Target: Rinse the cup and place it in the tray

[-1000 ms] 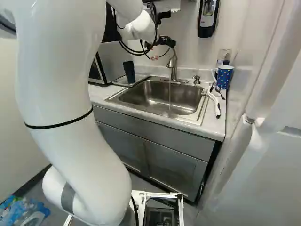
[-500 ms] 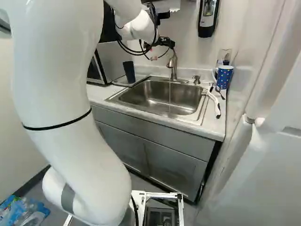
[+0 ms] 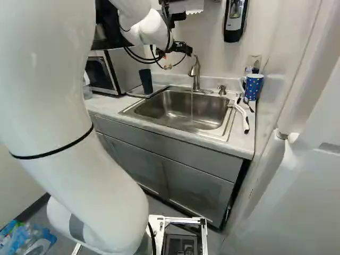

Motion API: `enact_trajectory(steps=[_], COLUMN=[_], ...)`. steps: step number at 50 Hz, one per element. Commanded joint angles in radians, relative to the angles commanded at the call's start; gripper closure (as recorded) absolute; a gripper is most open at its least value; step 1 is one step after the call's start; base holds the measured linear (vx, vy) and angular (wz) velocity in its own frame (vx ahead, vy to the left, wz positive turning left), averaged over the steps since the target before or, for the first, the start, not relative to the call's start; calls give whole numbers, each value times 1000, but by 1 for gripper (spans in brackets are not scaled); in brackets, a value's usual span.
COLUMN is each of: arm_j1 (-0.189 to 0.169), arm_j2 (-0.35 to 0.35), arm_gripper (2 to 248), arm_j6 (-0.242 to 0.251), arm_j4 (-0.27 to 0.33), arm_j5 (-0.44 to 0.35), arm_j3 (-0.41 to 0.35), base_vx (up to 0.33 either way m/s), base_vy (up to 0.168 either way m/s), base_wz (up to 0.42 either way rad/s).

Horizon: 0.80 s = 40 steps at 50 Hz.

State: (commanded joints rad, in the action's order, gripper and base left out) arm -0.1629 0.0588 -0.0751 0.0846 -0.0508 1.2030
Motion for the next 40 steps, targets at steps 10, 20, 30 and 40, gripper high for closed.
enact_trajectory(steps=[10, 20, 30, 40], arm_j1=[12, 24, 34, 33], arm_j2=[-24, -40, -57, -73], arm_gripper=[3, 3, 3, 3], arm_j6=[0, 0, 0, 0], arm_j4=[0, 0, 0, 0], arm_j5=[20, 51, 87, 131], arm_j3=[-24, -41, -58, -73], base_vx=[0, 0, 0, 0], base_vy=[0, 0, 0, 0], base_wz=[0, 0, 0, 0])
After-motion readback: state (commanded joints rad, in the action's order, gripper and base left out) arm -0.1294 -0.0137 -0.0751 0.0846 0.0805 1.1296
